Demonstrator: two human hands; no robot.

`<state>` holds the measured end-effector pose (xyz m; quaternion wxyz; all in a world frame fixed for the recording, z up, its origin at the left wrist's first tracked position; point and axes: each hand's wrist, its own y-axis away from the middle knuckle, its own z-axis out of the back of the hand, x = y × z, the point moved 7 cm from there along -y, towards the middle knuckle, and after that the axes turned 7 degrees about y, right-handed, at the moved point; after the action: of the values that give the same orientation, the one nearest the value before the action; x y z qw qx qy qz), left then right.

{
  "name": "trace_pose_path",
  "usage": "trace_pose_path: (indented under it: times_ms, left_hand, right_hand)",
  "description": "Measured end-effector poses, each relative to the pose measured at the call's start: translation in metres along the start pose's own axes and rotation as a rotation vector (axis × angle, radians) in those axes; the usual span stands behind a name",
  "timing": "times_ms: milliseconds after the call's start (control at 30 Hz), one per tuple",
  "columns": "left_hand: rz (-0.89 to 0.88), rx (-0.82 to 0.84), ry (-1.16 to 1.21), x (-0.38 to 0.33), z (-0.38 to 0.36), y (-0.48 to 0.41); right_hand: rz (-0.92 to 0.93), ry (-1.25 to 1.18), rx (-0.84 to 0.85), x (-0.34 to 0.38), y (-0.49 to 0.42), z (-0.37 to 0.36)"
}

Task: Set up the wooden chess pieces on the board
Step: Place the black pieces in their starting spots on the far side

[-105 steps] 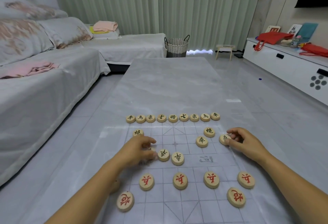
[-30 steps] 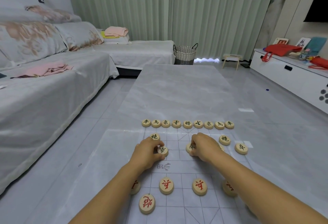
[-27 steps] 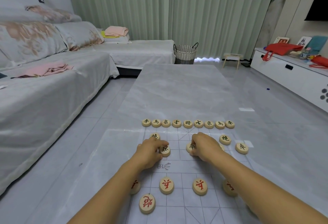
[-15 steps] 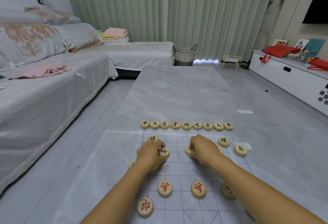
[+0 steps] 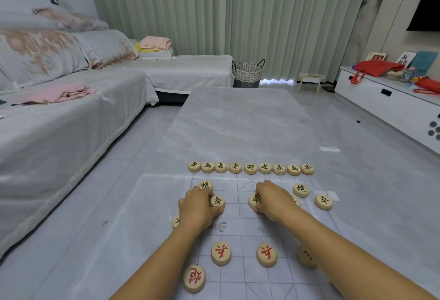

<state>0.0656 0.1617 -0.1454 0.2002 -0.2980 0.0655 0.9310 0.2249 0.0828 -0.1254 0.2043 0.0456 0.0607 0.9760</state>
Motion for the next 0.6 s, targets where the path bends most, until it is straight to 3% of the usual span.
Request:
trace_pose_path:
  times_ms: [601]
  left_hand:
    - [-0.081,0.110,0.056,-0.0044,0.0012,-0.0063]
  right_hand:
    - [0.004,0.008,0.017,0.0005,-0.0004,0.0005]
